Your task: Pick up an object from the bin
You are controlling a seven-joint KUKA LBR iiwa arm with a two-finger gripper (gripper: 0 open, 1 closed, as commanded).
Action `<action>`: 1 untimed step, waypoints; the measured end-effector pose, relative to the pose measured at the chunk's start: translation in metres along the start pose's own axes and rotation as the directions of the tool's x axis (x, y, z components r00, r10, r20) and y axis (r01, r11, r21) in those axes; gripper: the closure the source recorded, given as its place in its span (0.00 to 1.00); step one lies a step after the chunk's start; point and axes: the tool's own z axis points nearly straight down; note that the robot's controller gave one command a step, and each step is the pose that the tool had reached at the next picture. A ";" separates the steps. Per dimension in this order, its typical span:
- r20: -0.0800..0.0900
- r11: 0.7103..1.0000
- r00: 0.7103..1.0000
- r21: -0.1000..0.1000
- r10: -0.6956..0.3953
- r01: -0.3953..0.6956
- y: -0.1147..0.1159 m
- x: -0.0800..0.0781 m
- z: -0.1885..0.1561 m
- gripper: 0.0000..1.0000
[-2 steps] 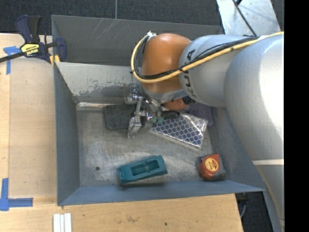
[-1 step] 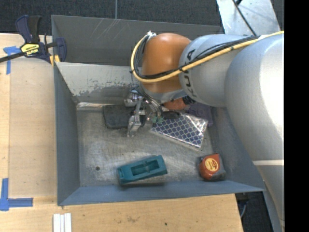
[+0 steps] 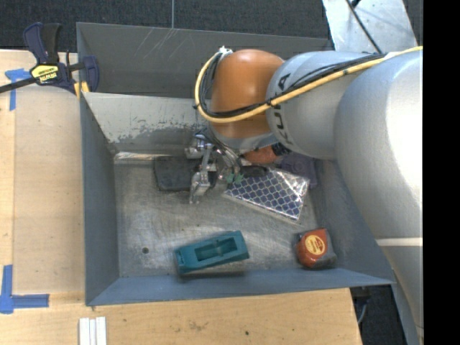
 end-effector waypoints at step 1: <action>-0.001 1.000 1.000 0.000 0.001 -0.001 0.000 0.000 -0.001 1.00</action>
Offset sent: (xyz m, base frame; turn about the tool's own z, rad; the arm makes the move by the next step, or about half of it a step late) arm 0.0001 0.0000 0.0410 0.0000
